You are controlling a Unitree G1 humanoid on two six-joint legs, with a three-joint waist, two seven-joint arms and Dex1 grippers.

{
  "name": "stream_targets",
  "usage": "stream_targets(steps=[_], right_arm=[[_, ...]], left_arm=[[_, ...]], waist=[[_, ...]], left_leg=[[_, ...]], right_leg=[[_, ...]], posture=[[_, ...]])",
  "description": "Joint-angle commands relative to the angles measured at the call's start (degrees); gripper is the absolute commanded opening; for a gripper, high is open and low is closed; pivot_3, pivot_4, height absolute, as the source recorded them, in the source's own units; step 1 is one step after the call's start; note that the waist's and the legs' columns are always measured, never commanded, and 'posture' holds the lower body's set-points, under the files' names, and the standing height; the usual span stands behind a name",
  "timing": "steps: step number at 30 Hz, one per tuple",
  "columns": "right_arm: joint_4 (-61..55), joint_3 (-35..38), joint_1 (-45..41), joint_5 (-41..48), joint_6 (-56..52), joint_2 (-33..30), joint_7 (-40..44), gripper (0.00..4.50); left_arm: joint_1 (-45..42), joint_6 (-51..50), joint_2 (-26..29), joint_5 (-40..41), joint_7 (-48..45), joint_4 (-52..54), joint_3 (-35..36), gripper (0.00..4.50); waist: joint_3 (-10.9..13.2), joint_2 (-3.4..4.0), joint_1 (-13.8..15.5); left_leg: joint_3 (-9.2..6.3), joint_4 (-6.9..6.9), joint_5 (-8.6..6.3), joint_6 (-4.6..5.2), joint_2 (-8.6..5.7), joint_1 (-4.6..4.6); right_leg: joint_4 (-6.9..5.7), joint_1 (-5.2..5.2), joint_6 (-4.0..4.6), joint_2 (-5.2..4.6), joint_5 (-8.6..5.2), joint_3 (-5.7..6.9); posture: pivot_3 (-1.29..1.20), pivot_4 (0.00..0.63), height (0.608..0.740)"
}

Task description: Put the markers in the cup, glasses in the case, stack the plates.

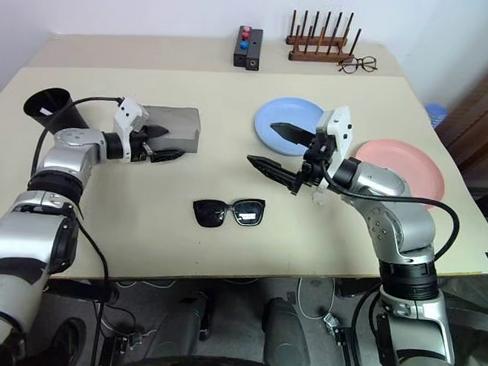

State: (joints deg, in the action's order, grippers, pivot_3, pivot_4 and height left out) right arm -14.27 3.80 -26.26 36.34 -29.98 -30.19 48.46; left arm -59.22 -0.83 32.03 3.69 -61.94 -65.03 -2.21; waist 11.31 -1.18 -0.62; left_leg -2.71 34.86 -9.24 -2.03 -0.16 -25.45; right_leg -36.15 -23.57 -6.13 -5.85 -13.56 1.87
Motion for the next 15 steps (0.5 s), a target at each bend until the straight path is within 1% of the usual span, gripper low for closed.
stream_targets(steps=[1,2,4,6,7,8,10,11,15], right_arm=[[-2.80,1.82,0.08,1.21,0.09,-0.25,-0.91,4.50],[-2.84,1.79,0.08,1.20,0.10,-0.24,-1.03,4.50],[-2.81,1.66,-0.01,1.19,0.14,-0.25,-1.18,4.50],[-2.72,1.55,-0.10,1.22,0.19,-0.26,-1.23,4.50],[-2.60,1.48,-0.22,1.21,0.25,-0.24,-1.20,4.50],[-2.46,1.41,-0.34,1.19,0.30,-0.22,-1.18,4.50],[-2.13,1.19,-0.65,1.05,0.44,-0.13,-1.12,4.50],[-1.98,1.07,-0.77,0.94,0.56,-0.11,-1.01,4.50],[-1.45,0.68,-1.31,0.70,0.82,0.06,-0.72,4.50]], left_arm=[[-1.45,-0.02,-0.31,-2.80,-0.17,-1.69,-1.40,4.24],[-1.43,0.27,-0.39,-3.30,-0.20,-1.87,-1.64,3.95],[-1.76,0.07,-0.60,-3.44,-1.00,-1.79,-1.41,3.20],[-2.22,-0.41,-0.78,-2.96,-1.50,-1.68,-0.65,2.19],[-2.47,-0.65,-0.76,-2.76,-1.81,-1.53,-0.33,1.58],[-2.60,-0.44,-0.68,-2.81,-2.04,-1.36,-0.24,1.16],[-2.71,-0.40,-0.48,-2.71,-2.61,-1.05,0.00,0.10],[-2.76,-0.66,-0.43,-2.59,-2.92,-0.97,0.12,0.04],[-2.94,-1.91,-0.32,-1.51,-5.29,0.35,0.88,0.04]], waist=[[0.00,0.00,0.03],[0.00,0.00,0.09],[0.00,0.00,0.08],[0.00,0.00,0.08],[0.00,0.00,0.09],[0.00,0.00,0.07],[0.00,0.00,0.04],[0.00,0.00,0.04],[0.00,0.00,0.02]], left_leg=[[0.00,0.01,0.00,0.00,0.00,0.00],[0.00,0.02,0.00,0.00,0.00,0.00],[0.00,0.03,-0.01,0.01,-0.01,0.00],[0.00,0.03,-0.01,0.01,0.00,0.00],[-0.01,0.03,-0.01,0.01,0.00,-0.01],[-0.01,0.03,-0.01,0.01,0.00,-0.01],[-0.01,0.04,-0.01,0.01,0.00,-0.01],[-0.01,0.03,-0.01,0.01,0.00,-0.01],[-0.02,0.03,-0.01,0.01,0.00,-0.02]], right_leg=[[0.02,0.01,0.00,-0.01,0.00,0.00],[0.02,0.02,0.00,-0.01,0.00,0.00],[0.03,0.04,0.01,-0.01,0.00,0.00],[0.03,0.03,0.01,-0.01,-0.01,0.00],[0.02,0.03,0.01,-0.01,-0.01,0.00],[0.02,0.03,0.01,-0.01,-0.01,0.00],[0.02,0.03,0.01,-0.01,0.00,0.00],[0.02,0.03,0.01,-0.01,0.00,0.00],[0.02,0.02,0.01,-0.01,0.00,0.00]], posture=[[0.00,0.150,0.740],[0.00,0.150,0.740],[0.00,0.150,0.740],[0.00,0.150,0.740],[0.00,0.150,0.740],[0.00,0.150,0.740],[0.00,0.150,0.740],[0.00,0.150,0.740],[0.00,0.150,0.740]])
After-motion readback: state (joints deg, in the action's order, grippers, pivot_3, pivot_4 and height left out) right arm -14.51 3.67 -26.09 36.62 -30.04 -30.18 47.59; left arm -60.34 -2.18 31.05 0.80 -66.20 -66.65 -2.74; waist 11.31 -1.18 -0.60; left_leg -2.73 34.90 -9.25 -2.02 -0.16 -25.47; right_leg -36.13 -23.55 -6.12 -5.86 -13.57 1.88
